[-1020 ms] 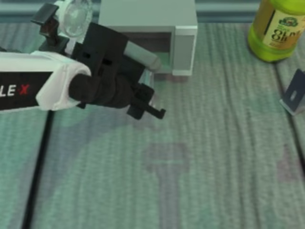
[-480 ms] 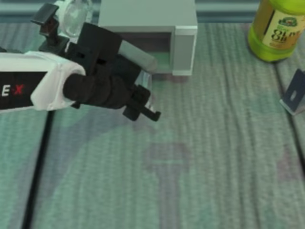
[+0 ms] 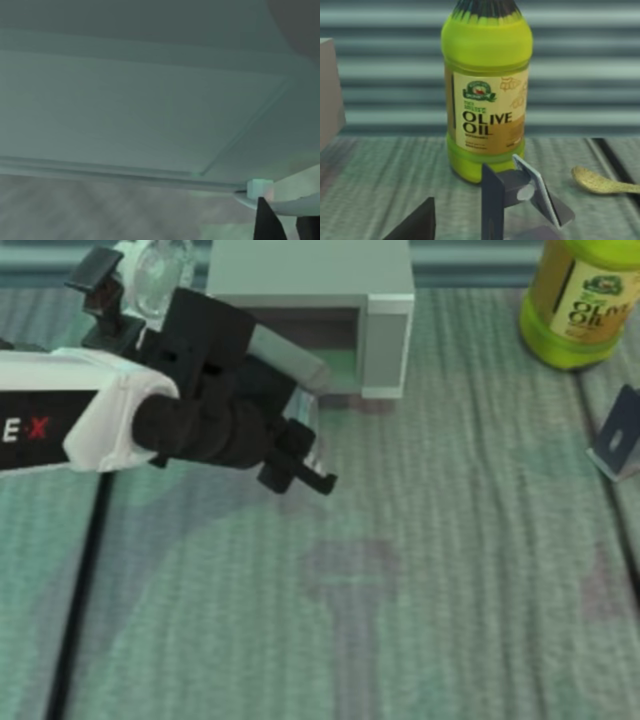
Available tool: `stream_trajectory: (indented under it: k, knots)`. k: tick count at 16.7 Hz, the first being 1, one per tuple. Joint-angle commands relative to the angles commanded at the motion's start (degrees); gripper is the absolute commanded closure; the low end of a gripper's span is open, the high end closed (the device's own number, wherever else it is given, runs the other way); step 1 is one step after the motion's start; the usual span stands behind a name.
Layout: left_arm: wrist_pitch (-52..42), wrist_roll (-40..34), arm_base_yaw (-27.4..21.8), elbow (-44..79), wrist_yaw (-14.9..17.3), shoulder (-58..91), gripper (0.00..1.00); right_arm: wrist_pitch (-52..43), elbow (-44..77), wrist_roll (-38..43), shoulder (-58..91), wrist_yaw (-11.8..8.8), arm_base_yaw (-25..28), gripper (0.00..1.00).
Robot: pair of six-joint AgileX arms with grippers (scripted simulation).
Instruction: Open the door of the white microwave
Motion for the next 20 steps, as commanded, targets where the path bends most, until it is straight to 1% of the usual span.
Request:
stream_trajectory:
  k: [15,17,20]
  knots:
    - [0.00,0.00,0.00,0.00,0.00,0.00,1.00,0.00,0.00,0.00,0.00,0.00,0.00,0.00]
    - [-0.10,-0.17,-0.38,-0.11,0.56,0.03,1.00,0.00,0.00,0.00,0.00,0.00,0.00,0.00]
    - [-0.27,1.48,0.51,-0.45,1.55,-0.46,1.00,0.00,0.00,0.00,0.00,0.00,0.00,0.00]
